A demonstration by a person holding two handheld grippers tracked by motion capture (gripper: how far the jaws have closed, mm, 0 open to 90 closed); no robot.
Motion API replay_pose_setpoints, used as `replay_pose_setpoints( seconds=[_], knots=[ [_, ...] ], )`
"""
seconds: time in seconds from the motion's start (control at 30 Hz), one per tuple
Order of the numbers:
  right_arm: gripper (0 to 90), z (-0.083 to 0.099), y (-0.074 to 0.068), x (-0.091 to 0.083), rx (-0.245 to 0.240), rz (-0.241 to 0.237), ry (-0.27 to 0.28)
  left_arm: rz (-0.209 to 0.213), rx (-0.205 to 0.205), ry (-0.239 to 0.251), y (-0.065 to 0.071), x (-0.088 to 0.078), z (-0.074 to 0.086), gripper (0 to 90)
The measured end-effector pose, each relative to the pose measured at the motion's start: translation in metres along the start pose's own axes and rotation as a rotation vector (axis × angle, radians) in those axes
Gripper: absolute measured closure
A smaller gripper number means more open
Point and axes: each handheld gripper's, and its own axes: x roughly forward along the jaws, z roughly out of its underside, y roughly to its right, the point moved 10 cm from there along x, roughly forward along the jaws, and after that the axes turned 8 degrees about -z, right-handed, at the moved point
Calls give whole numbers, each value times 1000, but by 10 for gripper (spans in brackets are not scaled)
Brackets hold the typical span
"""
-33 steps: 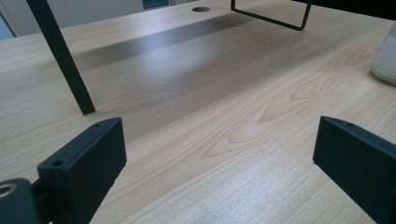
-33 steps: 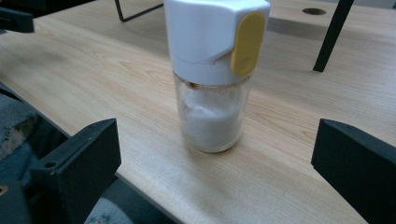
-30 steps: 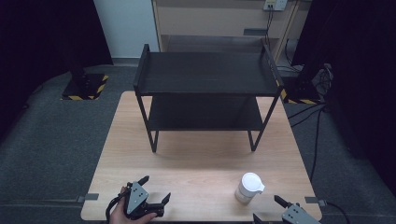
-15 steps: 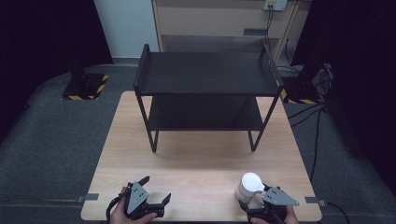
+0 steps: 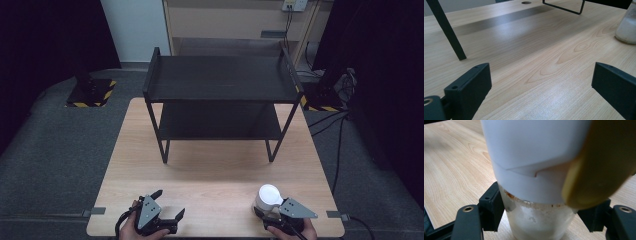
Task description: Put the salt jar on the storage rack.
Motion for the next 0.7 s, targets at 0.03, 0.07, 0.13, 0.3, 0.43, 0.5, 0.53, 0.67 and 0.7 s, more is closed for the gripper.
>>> replay_pose_setpoints(
  seconds=[0.03, 0.07, 0.13, 0.3, 0.43, 0.5, 0.53, 0.67, 0.7],
  knots=[
    [305, -1, 1, 0, 8, 0, -5, -1, -1, -1, 0, 0, 0, 15],
    [305, -1, 1, 1, 12, -1, -4, -2, -2, -2, -1, 0, 0, 15],
    [306, -3, 2, 1, 24, -2, -9, -4, -7, 0, -1, 0, 0, 15],
    [308, -17, 3, -2, 35, -17, -87, -1, -9, -5, -1, 0, 0, 15],
    [308, -43, 2, -5, 4, -17, -57, -1, -16, -3, -1, 0, 0, 16],
    [308, -64, 0, -5, -9, -16, -16, -1, -17, -3, -1, 0, 0, 17],
    [308, -75, -1, -3, -27, -14, 5, -1, -17, -4, -1, 0, 0, 17],
    [308, -112, -4, 6, -64, -25, 69, 5, -24, -5, 0, 0, 0, 17],
    [308, -136, -5, 18, -86, -35, 101, 6, -23, -4, 0, 0, 0, 17]
  ],
)
